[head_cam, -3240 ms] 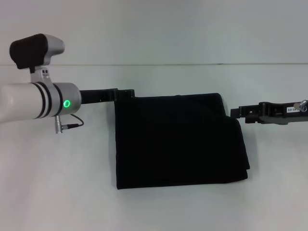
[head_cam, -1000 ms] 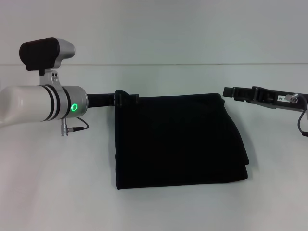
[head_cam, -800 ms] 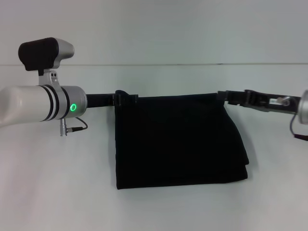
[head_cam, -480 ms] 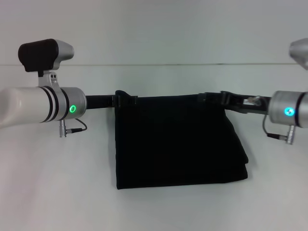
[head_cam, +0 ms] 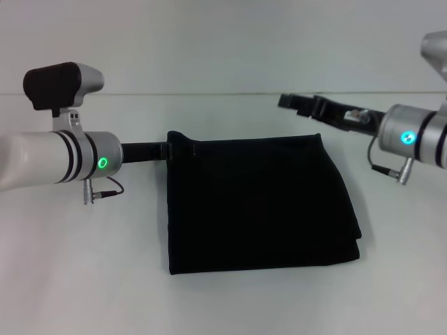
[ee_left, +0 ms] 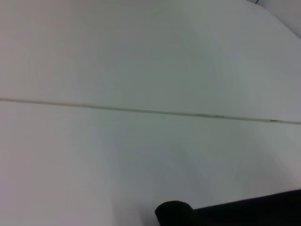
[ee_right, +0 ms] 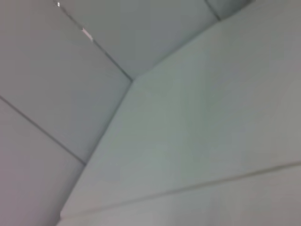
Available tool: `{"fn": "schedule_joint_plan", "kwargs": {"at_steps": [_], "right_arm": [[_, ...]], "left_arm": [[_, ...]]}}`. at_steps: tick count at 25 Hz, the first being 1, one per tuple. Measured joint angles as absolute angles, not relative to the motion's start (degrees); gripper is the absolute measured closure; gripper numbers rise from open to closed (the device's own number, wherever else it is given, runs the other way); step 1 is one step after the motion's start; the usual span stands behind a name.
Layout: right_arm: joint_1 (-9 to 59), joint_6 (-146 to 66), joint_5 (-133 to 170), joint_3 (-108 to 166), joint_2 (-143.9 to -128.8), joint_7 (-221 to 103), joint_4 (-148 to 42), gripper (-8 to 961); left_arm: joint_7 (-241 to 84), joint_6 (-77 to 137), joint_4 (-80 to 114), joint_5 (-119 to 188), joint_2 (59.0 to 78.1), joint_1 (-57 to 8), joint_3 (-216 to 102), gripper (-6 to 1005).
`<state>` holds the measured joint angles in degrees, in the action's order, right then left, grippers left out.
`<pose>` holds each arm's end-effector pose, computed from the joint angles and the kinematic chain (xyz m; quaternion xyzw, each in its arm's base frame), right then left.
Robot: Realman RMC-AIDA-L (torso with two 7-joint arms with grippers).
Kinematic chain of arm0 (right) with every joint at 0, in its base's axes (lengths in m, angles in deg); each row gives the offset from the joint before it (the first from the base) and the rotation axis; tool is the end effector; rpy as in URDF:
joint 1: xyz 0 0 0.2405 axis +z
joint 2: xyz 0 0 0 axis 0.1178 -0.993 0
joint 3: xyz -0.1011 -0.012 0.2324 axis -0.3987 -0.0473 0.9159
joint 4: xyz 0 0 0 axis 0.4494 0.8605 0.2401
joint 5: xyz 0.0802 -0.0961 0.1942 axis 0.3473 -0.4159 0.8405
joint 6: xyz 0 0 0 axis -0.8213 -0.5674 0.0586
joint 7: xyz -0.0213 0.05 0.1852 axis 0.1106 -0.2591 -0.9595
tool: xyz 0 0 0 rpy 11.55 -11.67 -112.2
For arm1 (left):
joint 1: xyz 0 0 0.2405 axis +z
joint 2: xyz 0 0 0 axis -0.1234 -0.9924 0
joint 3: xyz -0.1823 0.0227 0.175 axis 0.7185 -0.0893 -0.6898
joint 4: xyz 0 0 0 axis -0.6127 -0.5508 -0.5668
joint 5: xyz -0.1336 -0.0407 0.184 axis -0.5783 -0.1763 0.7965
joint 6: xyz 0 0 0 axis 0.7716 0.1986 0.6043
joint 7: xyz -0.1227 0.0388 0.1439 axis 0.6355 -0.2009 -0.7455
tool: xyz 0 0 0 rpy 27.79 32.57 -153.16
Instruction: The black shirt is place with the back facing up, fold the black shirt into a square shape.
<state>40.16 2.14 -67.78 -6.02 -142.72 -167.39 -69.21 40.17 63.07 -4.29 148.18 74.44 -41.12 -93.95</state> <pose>0.2192 0.4867 -0.0750 -0.7548 0.5341 0.3058 0.2270 -0.2613 0.4837 -0.0931 -0.7957 -0.5070 -0.1385 0.3012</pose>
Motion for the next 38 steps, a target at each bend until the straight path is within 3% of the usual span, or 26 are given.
{"fn": "schedule_joint_plan", "kwargs": {"at_steps": [4,11,15,19,27,33,38], "right_arm": [[38.71,3.15,-65.48,-6.05,-141.50,-166.19,-69.23,357],[37.18,11.07,-74.38,-7.69,-136.52,-175.99,-69.29,359],[36.76,14.23,-80.03,-7.79,-134.80,-181.22,-69.33,361],[36.32,15.26,-81.39,-7.82,-134.57,-182.17,-69.05,362],[36.08,15.38,-83.83,-7.87,-136.34,-181.78,-69.02,364],[35.07,16.59,-83.98,-7.55,-136.37,-180.35,-69.36,570],[33.86,18.01,-83.95,-7.42,-135.99,-180.43,-70.11,801]], "left_arm": [[40.16,63.07,-4.39,147.95,74.42,-40.61,-93.88,48],[40.16,63.21,-4.78,148.09,74.50,-40.46,-93.88,48],[40.16,63.29,-4.78,148.23,74.58,-40.32,-93.89,48],[40.16,63.31,-4.78,148.24,74.58,-40.27,-94.04,48],[40.08,63.33,-4.78,148.25,74.55,-40.28,-94.32,48],[39.64,63.33,-4.78,148.24,74.55,-40.29,-94.31,48],[39.63,63.33,-4.78,148.23,74.55,-40.29,-94.31,48]]}}
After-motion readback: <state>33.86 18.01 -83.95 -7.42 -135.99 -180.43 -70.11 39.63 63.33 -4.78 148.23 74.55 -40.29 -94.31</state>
